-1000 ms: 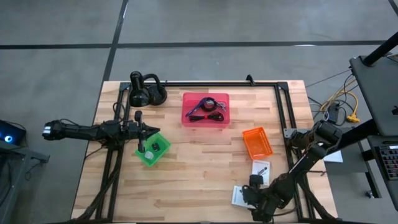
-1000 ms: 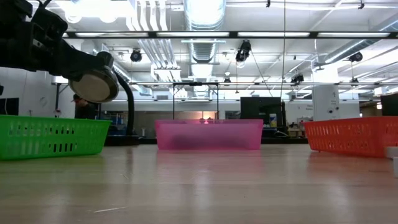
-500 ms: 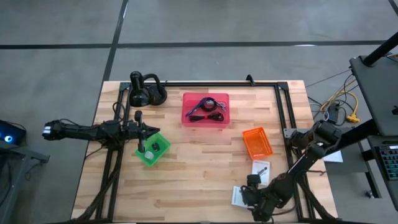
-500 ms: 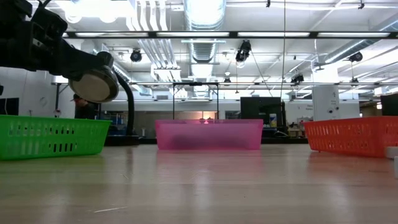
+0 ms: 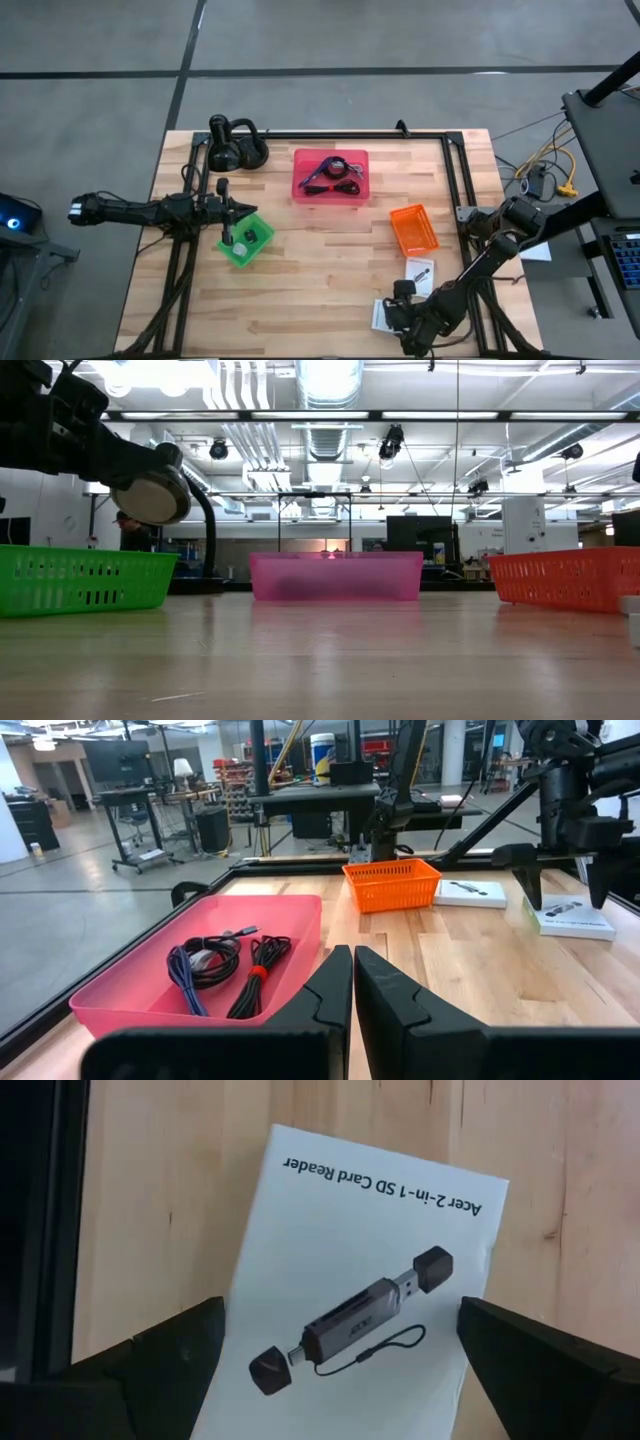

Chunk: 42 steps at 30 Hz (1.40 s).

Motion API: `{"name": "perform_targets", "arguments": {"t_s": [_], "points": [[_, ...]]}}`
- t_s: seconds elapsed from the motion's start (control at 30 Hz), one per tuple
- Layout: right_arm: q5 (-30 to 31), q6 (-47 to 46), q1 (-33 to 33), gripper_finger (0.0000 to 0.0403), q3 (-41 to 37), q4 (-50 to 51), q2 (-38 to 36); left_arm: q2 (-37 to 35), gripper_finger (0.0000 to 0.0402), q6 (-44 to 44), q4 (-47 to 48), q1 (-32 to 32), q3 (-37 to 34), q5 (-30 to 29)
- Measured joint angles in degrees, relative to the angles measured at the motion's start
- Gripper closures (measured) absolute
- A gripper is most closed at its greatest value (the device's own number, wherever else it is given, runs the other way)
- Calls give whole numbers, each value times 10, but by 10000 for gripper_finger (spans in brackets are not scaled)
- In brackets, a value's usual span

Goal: Pick and place items into bin
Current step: Put the bottom card reader box into the orange bin

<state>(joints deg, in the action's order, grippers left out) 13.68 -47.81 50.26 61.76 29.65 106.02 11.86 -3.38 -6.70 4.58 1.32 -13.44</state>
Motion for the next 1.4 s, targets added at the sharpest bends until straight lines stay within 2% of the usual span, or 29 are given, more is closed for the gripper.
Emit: {"name": "perform_targets", "arguments": {"t_s": [0.57, 0.83, 1.03, 1.17, 1.4], "points": [[4, 3, -4, 23, 11, 15, 5, 1, 402, 0, 0, 0, 0, 0], [42, 10, -5, 23, 50, 83, 4, 0, 402, 0, -2, 0, 0, 0], [62, 23, -6, 23, 51, 87, 3, 8, 402, 0, -2, 0, 0, 0], [120, 11, -6, 23, 51, 102, -2, 9, 402, 1, -1, 0, 0, 0], [303, -8, 25, 23, 50, 122, -20, 8, 402, 1, -3, 0, 0, 0]]}}
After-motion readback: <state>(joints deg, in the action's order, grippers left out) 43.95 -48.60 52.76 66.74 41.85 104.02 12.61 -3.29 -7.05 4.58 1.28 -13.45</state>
